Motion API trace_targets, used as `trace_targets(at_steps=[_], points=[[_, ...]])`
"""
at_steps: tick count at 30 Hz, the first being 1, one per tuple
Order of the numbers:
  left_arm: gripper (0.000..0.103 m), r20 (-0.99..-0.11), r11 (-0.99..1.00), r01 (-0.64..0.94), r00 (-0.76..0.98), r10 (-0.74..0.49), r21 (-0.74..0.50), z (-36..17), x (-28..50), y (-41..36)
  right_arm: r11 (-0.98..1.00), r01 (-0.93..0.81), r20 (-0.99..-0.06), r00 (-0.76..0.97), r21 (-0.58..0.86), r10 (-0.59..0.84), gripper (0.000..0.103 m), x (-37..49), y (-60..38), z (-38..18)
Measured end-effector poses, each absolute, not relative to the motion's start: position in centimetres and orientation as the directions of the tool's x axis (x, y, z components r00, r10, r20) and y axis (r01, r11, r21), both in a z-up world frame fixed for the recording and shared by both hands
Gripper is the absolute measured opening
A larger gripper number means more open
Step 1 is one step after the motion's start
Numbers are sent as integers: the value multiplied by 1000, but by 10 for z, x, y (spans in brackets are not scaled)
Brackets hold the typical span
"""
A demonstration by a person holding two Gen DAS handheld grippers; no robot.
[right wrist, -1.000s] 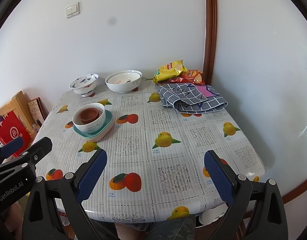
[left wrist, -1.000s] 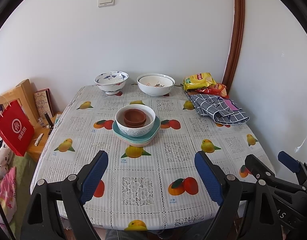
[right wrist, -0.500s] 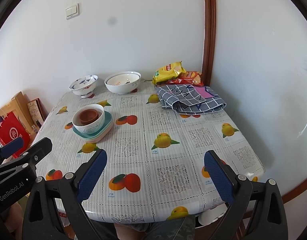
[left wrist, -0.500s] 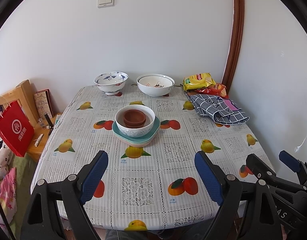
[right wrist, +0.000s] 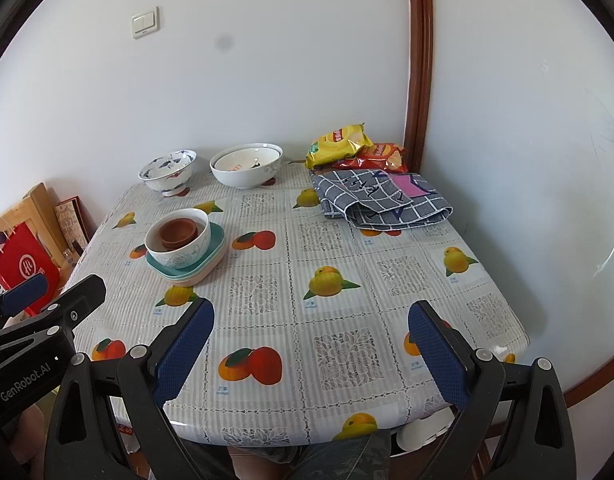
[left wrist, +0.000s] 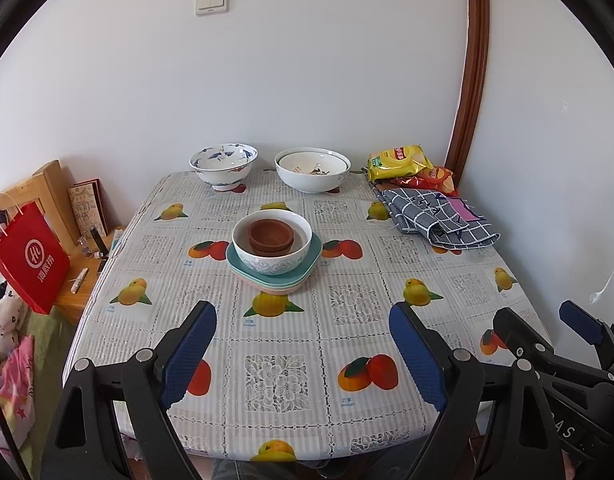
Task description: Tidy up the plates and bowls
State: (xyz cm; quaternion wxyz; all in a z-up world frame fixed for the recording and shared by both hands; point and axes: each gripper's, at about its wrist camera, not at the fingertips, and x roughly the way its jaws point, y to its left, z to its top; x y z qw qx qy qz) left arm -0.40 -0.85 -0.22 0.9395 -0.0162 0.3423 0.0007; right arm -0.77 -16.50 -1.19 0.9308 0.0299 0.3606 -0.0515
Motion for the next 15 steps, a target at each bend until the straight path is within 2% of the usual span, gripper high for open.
trace_targets(at_steps=[15], points=[[88, -642, 999, -13, 767, -10, -31, -2, -4, -7, 994, 111, -672, 737, 17, -71, 97, -7, -165, -9]])
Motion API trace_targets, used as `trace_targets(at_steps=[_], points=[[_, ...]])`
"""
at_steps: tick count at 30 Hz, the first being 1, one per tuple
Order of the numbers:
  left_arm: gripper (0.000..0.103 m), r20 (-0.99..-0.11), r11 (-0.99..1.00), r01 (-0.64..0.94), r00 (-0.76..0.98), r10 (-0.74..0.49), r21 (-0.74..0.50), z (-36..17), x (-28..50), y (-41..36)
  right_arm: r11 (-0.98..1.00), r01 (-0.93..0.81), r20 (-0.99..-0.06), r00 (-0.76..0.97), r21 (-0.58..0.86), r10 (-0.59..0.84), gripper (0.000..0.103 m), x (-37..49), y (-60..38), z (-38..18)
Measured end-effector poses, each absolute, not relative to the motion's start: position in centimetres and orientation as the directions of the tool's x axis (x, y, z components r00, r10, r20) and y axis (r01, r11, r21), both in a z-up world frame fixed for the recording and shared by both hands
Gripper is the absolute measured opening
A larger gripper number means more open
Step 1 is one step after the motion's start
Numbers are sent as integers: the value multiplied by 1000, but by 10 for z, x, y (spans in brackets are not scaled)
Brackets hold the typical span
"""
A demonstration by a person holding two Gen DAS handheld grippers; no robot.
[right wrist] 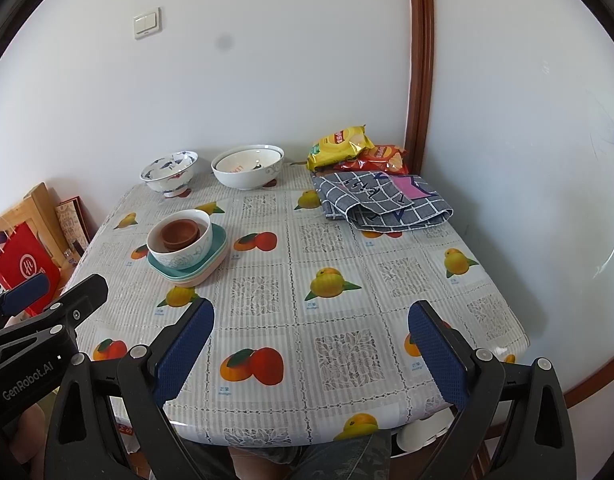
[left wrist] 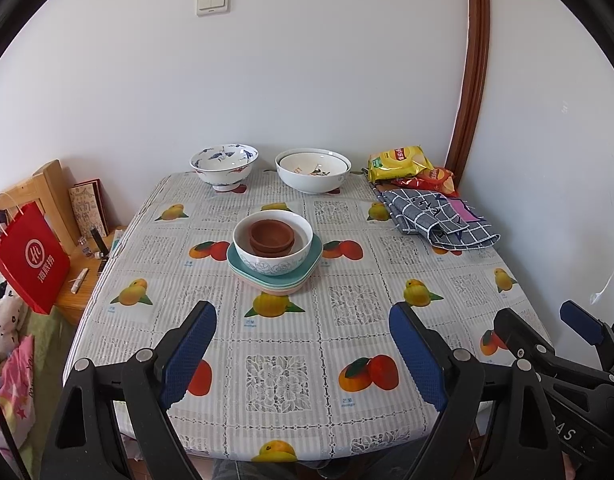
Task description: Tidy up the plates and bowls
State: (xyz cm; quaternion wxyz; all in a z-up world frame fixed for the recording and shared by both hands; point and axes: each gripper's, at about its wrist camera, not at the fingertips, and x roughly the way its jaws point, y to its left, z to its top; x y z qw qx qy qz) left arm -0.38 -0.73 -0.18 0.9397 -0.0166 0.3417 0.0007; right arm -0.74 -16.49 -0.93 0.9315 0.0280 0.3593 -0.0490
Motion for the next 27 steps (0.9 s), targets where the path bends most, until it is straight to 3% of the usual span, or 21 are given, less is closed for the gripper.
trace_targets(at_steps=[27], points=[[88, -640, 999, -13, 768, -9, -29, -2, -3, -6, 994, 111, -669, 740, 16, -71, 97, -8, -164, -7]])
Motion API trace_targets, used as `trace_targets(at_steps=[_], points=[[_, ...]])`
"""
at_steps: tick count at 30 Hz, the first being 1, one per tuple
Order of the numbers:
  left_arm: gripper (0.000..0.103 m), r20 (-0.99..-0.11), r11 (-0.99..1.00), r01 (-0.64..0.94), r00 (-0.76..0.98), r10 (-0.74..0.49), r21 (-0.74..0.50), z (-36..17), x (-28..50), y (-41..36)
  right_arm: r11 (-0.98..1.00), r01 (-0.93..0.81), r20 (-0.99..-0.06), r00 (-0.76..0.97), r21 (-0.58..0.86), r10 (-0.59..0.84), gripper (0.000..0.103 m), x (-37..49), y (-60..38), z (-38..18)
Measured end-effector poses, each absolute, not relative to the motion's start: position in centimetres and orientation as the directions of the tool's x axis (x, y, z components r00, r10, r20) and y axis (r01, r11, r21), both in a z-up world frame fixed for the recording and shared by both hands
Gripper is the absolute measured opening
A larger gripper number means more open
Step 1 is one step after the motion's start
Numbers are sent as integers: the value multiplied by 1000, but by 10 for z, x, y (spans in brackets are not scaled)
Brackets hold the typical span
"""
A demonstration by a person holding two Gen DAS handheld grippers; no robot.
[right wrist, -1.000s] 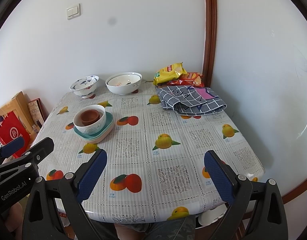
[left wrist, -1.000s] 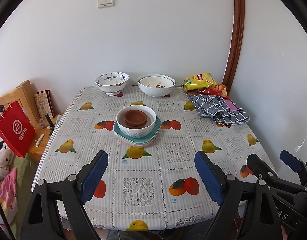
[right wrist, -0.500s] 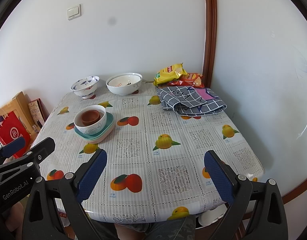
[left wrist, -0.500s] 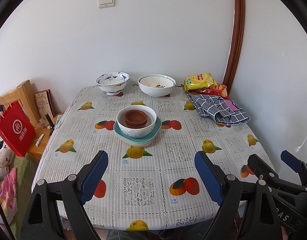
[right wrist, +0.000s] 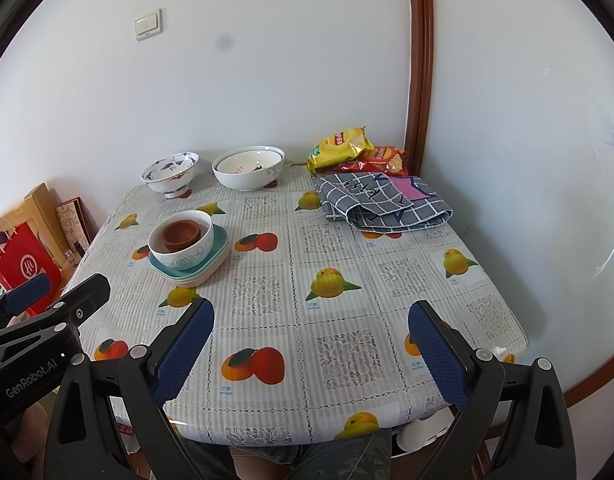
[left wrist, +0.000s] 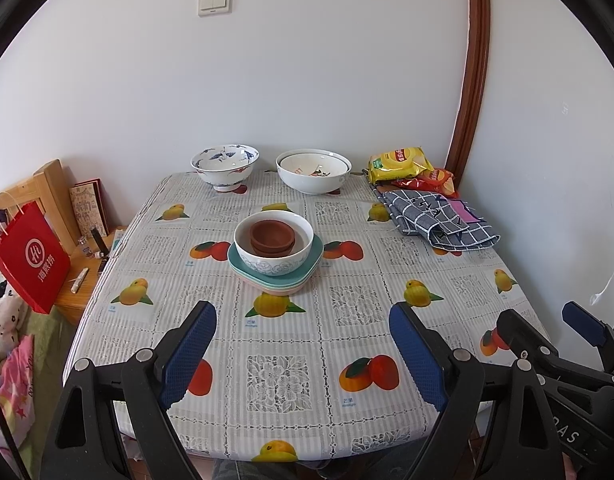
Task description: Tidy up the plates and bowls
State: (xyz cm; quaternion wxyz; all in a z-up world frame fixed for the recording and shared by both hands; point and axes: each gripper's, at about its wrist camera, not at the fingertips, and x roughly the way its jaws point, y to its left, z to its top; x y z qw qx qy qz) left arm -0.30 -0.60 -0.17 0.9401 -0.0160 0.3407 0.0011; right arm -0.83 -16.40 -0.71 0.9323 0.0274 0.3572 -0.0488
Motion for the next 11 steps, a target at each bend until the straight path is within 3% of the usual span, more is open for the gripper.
trace_targets(at_steps=[11], points=[[88, -641, 999, -21, 767, -2, -27, -2, -1, -5, 994, 110, -667, 742, 18, -70, 97, -10, -163, -6]])
